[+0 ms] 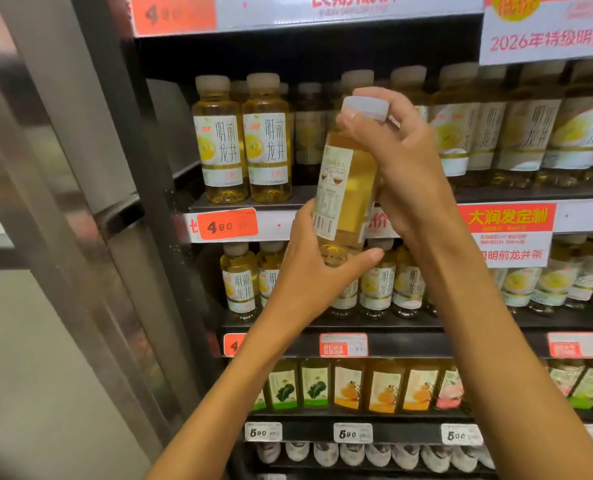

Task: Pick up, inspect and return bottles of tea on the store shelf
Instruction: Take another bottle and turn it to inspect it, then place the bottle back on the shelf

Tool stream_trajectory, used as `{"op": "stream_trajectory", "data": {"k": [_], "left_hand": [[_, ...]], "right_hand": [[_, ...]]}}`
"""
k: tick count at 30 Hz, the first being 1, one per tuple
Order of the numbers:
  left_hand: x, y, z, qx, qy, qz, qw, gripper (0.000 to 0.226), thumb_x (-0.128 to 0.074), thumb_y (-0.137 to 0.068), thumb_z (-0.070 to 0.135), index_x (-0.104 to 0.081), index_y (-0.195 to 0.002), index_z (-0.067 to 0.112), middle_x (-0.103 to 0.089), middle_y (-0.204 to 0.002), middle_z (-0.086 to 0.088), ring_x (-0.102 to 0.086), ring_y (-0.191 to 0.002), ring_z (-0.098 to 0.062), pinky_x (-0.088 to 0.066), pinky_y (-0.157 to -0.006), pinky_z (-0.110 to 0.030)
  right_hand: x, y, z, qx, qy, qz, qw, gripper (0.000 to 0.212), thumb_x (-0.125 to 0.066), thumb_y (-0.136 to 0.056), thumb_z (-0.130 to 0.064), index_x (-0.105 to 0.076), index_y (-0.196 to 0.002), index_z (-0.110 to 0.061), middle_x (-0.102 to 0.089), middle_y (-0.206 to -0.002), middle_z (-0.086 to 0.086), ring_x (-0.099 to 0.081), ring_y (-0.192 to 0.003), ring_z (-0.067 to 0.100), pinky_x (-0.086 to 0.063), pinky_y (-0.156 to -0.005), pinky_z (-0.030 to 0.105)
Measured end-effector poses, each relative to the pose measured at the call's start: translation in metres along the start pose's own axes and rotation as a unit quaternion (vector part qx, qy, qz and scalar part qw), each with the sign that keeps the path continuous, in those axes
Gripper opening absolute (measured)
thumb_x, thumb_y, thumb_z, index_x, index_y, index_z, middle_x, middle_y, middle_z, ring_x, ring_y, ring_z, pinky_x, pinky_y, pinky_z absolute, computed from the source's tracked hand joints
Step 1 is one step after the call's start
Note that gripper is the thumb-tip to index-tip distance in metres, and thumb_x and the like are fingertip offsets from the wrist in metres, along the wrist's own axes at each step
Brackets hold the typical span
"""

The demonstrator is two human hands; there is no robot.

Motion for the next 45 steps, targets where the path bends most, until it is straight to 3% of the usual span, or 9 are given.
{"op": "stream_trajectory", "data": {"k": [7, 11, 14, 17, 20, 28, 35, 39, 45], "left_hand": [[0.015, -0.038, 0.020, -0.072, -0.238, 0.158, 0.956, 0.083, -0.076, -0.077, 0.035, -0.030, -0.142, 0.012, -0.038, -0.133, -0.007, -0.030, -0.122, -0.017, -0.033, -0.105, -0.028], [0.018, -0.049, 0.014, -0.052, -0.154, 0.157, 0.974, 0.093, -0.078, -0.078, 0.026, -0.017, -0.147, 0.016, -0.043, -0.141, -0.006, -0.038, -0.130, -0.016, -0.035, -0.107, -0.026], [0.019, -0.051, 0.007, -0.039, -0.097, 0.148, 0.983, 0.080, -0.076, -0.080, 0.025, -0.026, -0.141, 0.019, -0.050, -0.137, -0.004, -0.047, -0.127, -0.015, -0.044, -0.103, -0.034], [0.023, -0.051, 0.003, -0.053, -0.092, 0.130, 0.986, 0.073, -0.075, -0.081, 0.027, -0.032, -0.140, 0.020, -0.052, -0.136, 0.003, -0.046, -0.122, -0.004, -0.037, -0.096, -0.005], [0.025, -0.050, 0.002, -0.065, -0.102, 0.136, 0.983, 0.073, -0.073, -0.083, 0.030, -0.032, -0.143, 0.021, -0.045, -0.137, 0.006, -0.040, -0.119, 0.004, -0.028, -0.090, 0.007], [0.018, -0.039, 0.003, -0.088, -0.103, 0.208, 0.969, 0.057, -0.064, -0.090, 0.019, -0.036, -0.140, 0.016, -0.038, -0.141, -0.001, -0.037, -0.133, -0.011, -0.031, -0.109, -0.019], [0.013, -0.047, 0.002, -0.075, -0.199, 0.206, 0.955, 0.055, -0.057, -0.094, 0.013, -0.034, -0.144, 0.012, -0.036, -0.143, -0.005, -0.030, -0.134, -0.011, -0.011, -0.094, 0.009], [0.010, -0.047, 0.005, -0.066, -0.217, 0.223, 0.948, 0.054, -0.058, -0.094, 0.013, -0.034, -0.143, 0.011, -0.036, -0.141, -0.004, -0.030, -0.134, -0.011, -0.012, -0.096, 0.005], [0.007, -0.050, 0.008, -0.038, -0.233, 0.239, 0.942, 0.055, -0.056, -0.094, 0.011, -0.034, -0.144, 0.008, -0.039, -0.138, -0.006, -0.033, -0.130, -0.015, -0.028, -0.102, -0.019]], "right_hand": [[-0.011, -0.028, -0.010, 0.046, 0.066, 0.047, 0.996, 0.039, -0.069, -0.087, -0.017, -0.052, -0.122, -0.012, -0.057, -0.116, 0.008, -0.060, -0.104, 0.014, -0.054, -0.082, 0.021], [-0.020, -0.039, -0.006, 0.061, 0.124, 0.037, 0.990, 0.038, -0.067, -0.089, -0.023, -0.048, -0.122, -0.019, -0.052, -0.118, 0.000, -0.055, -0.105, 0.007, -0.049, -0.078, 0.009], [-0.022, -0.048, -0.002, 0.039, 0.154, -0.011, 0.987, 0.036, -0.062, -0.092, -0.027, -0.050, -0.125, -0.022, -0.055, -0.117, -0.005, -0.054, -0.103, 0.001, -0.045, -0.069, 0.003], [-0.014, -0.055, -0.005, 0.041, 0.156, -0.046, 0.986, 0.035, -0.060, -0.093, -0.018, -0.051, -0.127, -0.017, -0.058, -0.108, -0.014, -0.058, -0.093, -0.011, -0.045, -0.072, 0.004], [-0.008, -0.058, -0.005, 0.062, 0.159, -0.074, 0.983, 0.036, -0.061, -0.092, -0.013, -0.053, -0.127, -0.010, -0.060, -0.108, -0.013, -0.059, -0.093, -0.015, -0.046, -0.076, 0.007], [-0.011, -0.070, 0.006, 0.126, 0.233, 0.008, 0.964, 0.041, -0.071, -0.086, -0.023, -0.055, -0.119, -0.006, -0.063, -0.112, 0.002, -0.061, -0.104, 0.010, -0.052, -0.087, 0.024], [-0.012, -0.081, 0.014, 0.146, 0.488, 0.099, 0.855, 0.054, -0.058, -0.087, -0.053, -0.058, -0.117, -0.008, -0.056, -0.109, 0.013, -0.045, -0.105, 0.025, -0.041, -0.087, 0.035], [-0.013, -0.079, 0.008, 0.190, 0.545, 0.096, 0.811, 0.055, -0.052, -0.089, -0.057, -0.062, -0.117, -0.010, -0.062, -0.108, 0.011, -0.046, -0.107, 0.028, -0.031, -0.087, 0.035], [-0.011, -0.079, 0.006, 0.200, 0.594, 0.064, 0.777, 0.056, -0.050, -0.083, -0.057, -0.061, -0.116, -0.013, -0.062, -0.103, 0.007, -0.044, -0.104, 0.026, -0.027, -0.084, 0.037]]}}
Point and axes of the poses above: each hand's wrist, its own y-axis away from the middle knuckle, its own x-axis out of the back of the hand, z = x × y, the point moved 6 cm from there along -y, towards the middle knuckle
